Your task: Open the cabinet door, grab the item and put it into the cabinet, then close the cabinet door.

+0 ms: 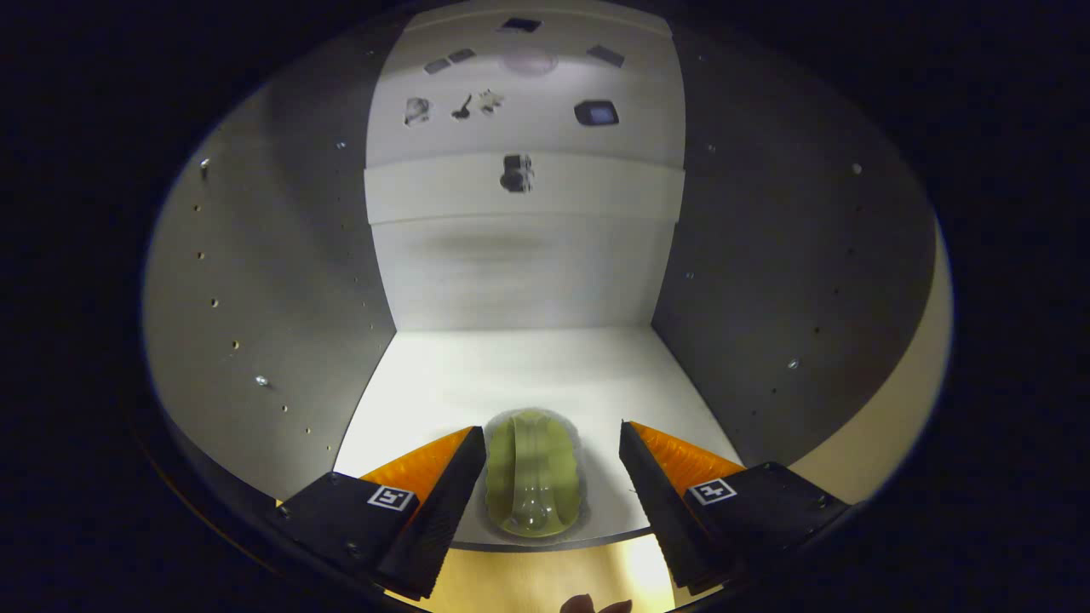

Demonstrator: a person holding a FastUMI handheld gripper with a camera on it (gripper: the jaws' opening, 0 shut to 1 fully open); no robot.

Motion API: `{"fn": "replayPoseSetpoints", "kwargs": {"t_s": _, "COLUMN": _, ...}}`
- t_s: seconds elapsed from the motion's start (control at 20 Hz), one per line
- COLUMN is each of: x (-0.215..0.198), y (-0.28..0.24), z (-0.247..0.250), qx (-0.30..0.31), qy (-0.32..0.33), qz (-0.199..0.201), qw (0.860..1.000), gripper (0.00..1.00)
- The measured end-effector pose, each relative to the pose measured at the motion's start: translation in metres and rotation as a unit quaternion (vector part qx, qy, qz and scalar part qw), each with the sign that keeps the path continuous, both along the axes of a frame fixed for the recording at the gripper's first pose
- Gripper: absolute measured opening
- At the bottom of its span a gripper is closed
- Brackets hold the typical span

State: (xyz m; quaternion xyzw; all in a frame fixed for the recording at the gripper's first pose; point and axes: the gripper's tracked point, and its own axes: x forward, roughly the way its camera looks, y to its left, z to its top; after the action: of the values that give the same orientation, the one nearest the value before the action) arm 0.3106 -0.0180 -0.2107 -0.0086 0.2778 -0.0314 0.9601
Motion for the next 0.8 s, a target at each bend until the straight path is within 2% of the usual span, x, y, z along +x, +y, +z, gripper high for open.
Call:
{"fn": "replayPoseSetpoints", "kwargs": {"t_s": 0.2, "x": -0.025, "y": 0.005, "z": 0.062, "qx": 0.000, "qy": -0.092, "qz": 0.005, "qw": 0.996, "gripper": 0.99}}
{"fn": "replayPoseSetpoints", "kwargs": {"t_s": 0.45, "x": -0.086, "y": 0.005, "z": 0.144, "qx": 0.014, "qy": -0.193, "qz": -0.006, "qw": 0.981, "gripper": 0.98}}
{"fn": "replayPoseSetpoints", "kwargs": {"t_s": 0.65, "x": -0.145, "y": 0.004, "z": 0.192, "qx": 0.045, "qy": -0.248, "qz": -0.014, "qw": 0.968, "gripper": 0.98}}
{"fn": "replayPoseSetpoints", "kwargs": {"t_s": 0.8, "x": -0.196, "y": -0.004, "z": 0.200, "qx": 0.040, "qy": -0.252, "qz": -0.009, "qw": 0.967, "gripper": 0.98}}
